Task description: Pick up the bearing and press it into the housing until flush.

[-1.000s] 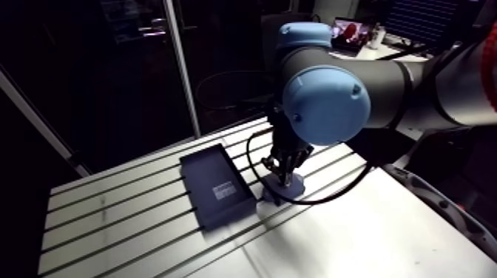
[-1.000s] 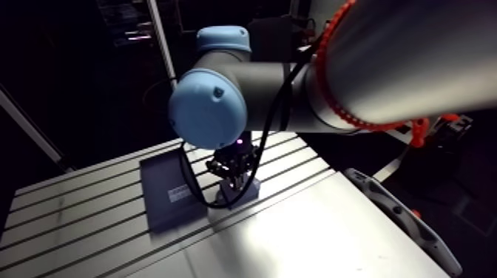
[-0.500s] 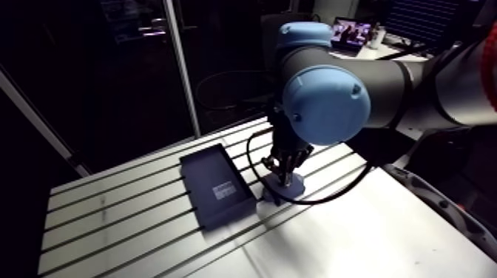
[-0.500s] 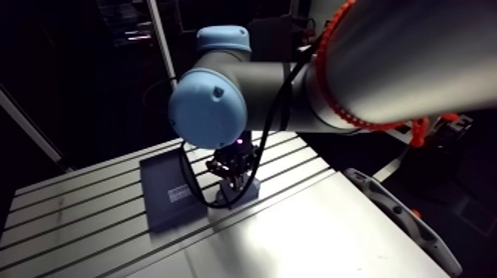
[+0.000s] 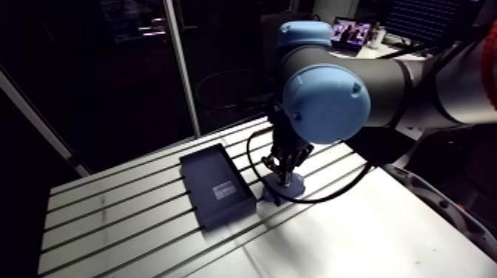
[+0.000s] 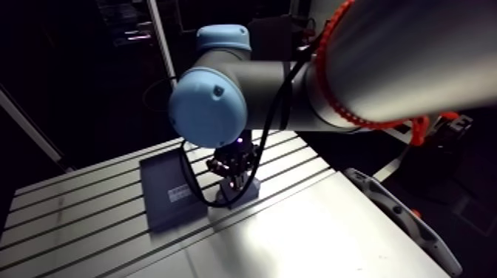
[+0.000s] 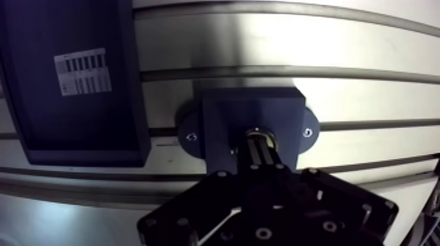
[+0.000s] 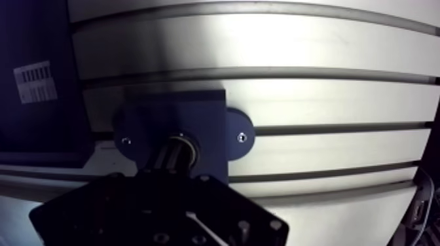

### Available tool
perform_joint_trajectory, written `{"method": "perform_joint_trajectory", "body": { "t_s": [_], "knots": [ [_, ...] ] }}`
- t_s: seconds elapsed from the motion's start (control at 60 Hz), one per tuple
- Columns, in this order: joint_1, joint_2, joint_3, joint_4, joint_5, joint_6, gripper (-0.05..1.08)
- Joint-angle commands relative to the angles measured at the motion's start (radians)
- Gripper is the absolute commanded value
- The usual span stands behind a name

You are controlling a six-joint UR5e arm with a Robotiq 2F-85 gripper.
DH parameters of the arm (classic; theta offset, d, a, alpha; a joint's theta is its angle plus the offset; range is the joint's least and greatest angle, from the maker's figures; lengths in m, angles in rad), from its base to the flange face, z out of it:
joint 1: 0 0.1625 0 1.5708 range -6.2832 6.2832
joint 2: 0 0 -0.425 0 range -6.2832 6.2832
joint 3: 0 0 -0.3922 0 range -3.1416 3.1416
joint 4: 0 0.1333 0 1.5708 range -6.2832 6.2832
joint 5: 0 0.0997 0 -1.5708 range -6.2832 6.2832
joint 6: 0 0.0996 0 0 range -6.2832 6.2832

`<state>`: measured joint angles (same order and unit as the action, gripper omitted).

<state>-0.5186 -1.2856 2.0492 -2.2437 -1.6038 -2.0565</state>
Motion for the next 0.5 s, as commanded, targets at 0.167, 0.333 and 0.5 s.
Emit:
{"method": "perform_joint_trajectory", "body": {
  "t_s": [0.167,0.333,0.5],
  "knots": [
    [-0.002,0.001,0.004,0.000,0.000,-0.001,0.96],
    [-0.002,0.001,0.004,0.000,0.000,-0.001,0.96],
    [-0.002,0.001,0.004,0.000,0.000,-0.001,0.96]
  ]
}}
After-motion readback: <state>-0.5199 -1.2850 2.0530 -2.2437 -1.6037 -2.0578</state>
